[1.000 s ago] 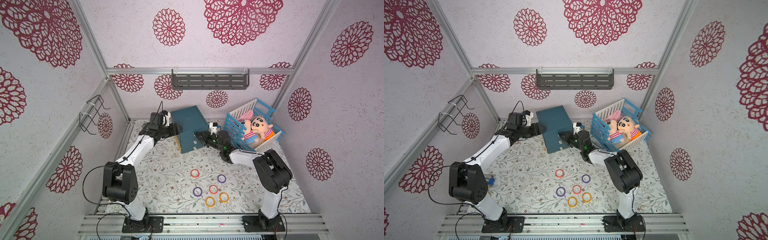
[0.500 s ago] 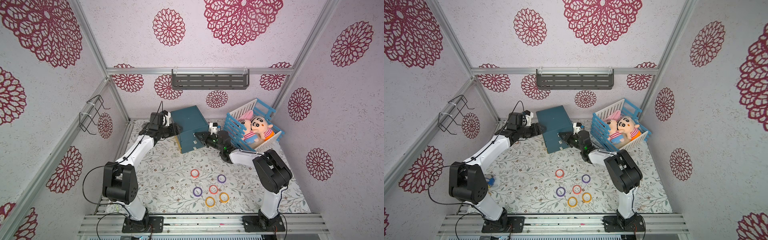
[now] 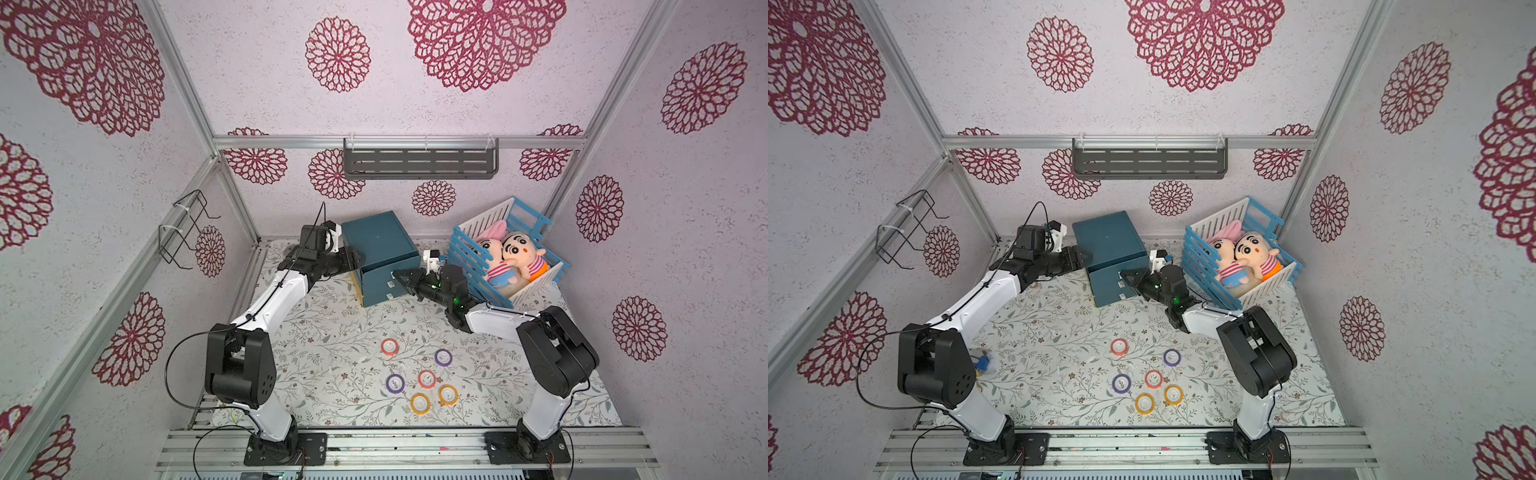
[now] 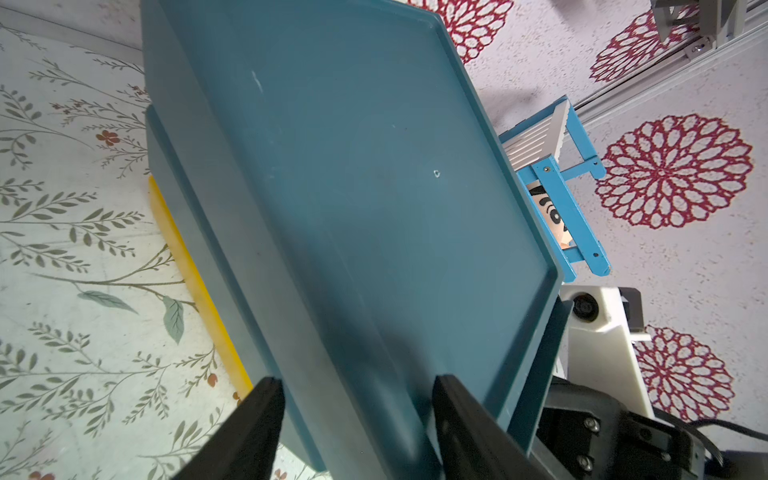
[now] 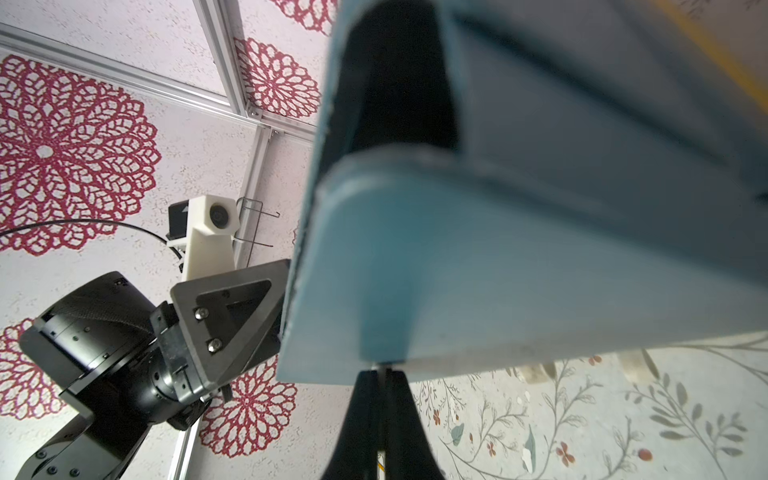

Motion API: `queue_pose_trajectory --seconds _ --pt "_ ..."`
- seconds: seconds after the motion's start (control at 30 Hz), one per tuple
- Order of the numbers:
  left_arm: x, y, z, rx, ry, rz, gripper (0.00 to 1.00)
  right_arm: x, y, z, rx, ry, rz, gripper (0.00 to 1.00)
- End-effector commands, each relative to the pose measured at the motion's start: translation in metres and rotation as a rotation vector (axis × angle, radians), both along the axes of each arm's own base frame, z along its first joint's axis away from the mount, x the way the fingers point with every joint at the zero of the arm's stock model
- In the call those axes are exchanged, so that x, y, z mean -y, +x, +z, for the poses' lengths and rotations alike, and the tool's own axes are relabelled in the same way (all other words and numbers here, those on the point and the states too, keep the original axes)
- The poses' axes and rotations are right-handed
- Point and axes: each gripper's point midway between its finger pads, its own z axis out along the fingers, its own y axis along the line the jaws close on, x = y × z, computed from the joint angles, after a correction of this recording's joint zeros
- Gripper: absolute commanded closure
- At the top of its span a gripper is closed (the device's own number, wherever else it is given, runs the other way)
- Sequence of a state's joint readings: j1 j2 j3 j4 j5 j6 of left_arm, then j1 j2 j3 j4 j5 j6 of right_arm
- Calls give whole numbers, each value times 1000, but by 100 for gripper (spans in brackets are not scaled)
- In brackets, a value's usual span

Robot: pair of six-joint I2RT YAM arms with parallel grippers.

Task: Place the transparent tape into the drawer according to color
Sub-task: Open the drawer in the storage box.

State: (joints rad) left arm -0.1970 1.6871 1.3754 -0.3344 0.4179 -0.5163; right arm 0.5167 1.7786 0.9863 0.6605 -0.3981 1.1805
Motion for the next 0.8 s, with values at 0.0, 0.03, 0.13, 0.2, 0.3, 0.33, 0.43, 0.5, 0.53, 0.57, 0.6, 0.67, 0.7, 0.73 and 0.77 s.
queue_pose_trajectory --seconds 0.0,0.03,0.13,0.2,0.3,0.33,0.43,0.5,0.53,0.57,0.6,0.67,0.7,0.73,0.77 --pt "0 5 12 34 -1 -13 36 9 -12 39 87 33 3 100" --pt "0 5 12 34 -1 -13 36 10 -15 39 87 34 4 100" --pt "0 5 12 32 -1 -14 36 14 -26 40 84 41 9 100" --pt "0 5 11 31 -2 -14 36 17 -31 40 84 37 4 100" --pt "0 5 13 33 -1 -15 36 21 -39 41 87 29 -1 100" --pt "0 5 13 33 0 -15 36 22 -41 42 86 28 -1 100" --pt "-1 5 14 36 2 -13 36 22 -50 42 85 23 4 100" --pt "-1 5 14 36 5 -13 36 22 -56 41 81 18 5 100" --pt "-1 4 13 34 6 -13 36 23 -59 40 80 16 2 100" --pt "-1 4 13 33 5 -12 36 24 -61 40 81 10 1 100" --pt "-1 4 13 33 6 -13 36 24 -63 39 78 5 0 100" --pt "-1 4 12 30 4 -11 36 25 -67 37 75 0 -1 100" --pt "-1 4 12 30 5 -12 36 25 -68 36 71 -4 1 100" --pt "-1 4 11 28 4 -13 37 24 -69 34 68 -8 5 100" --pt "-1 4 12 29 4 -13 37 23 -71 31 62 -13 9 100"
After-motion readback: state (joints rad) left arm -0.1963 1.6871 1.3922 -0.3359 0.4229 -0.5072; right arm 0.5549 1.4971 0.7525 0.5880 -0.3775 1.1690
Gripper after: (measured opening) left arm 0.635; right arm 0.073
